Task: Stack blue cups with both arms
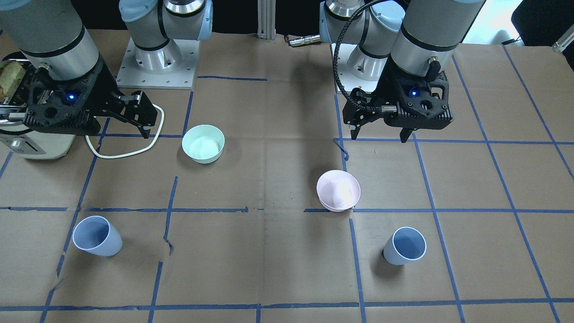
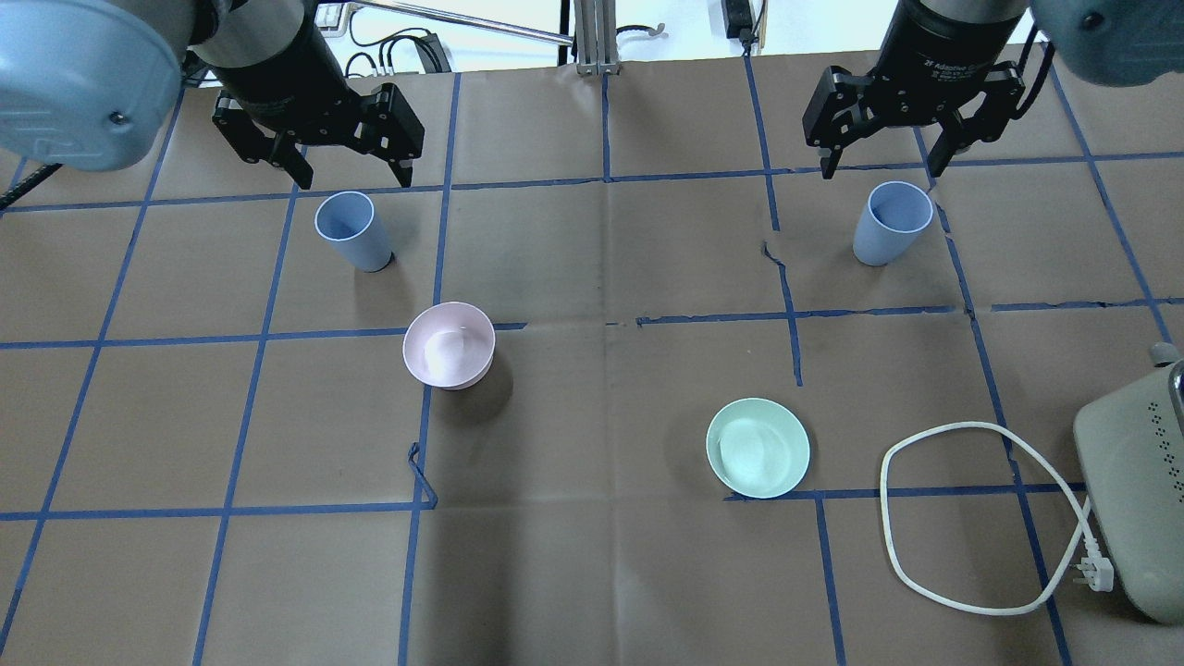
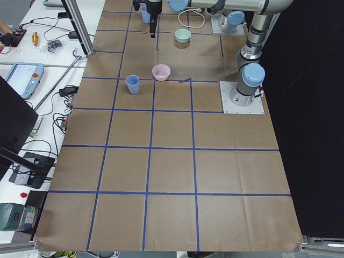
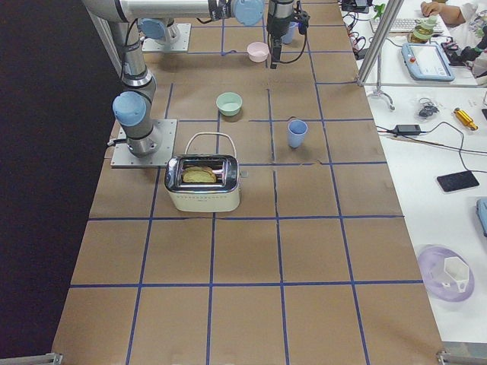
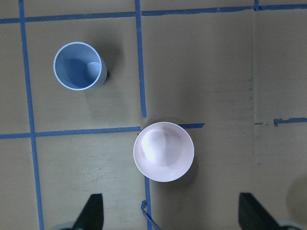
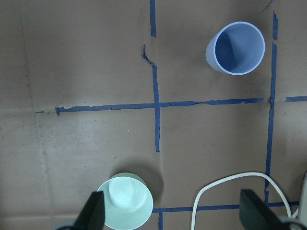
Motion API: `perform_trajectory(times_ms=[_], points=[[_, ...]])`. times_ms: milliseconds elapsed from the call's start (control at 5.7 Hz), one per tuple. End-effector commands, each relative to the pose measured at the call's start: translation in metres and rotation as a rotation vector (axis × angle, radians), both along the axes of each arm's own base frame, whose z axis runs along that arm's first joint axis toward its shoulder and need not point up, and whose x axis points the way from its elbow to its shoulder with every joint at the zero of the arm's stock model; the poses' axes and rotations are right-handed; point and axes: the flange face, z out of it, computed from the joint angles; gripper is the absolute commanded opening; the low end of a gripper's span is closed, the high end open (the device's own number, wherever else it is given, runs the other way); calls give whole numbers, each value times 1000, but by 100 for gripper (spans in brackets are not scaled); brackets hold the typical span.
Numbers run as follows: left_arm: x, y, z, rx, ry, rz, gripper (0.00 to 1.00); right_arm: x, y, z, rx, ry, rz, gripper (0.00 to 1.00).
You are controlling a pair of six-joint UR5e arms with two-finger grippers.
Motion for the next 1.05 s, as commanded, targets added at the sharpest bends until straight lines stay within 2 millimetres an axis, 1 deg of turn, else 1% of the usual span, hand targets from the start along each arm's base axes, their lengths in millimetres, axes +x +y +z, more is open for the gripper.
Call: perform_trajectory(times_ms=[0,175,351,526,702,877], points=[[0,0,0,0,-1,-2,99,-10,-10,-6,-5,4,62,100],[0,0,1,-3,4,-1,99,-34,-20,-10,-9,-1,44,100],[-1,-2,0,-10,8,-10,99,-78,-42,-26,-24,-1,97,100],[7,-9,-4,-6,7,-6,99,-118,-54,-41,-19,-2,113,100],[25,-12,-13,12,3,18,99,-147,-62,-53,-19,-3,156,100],[50,-34,-38,30,3,42,99,-181,-76,-74,-38,5,168,100]])
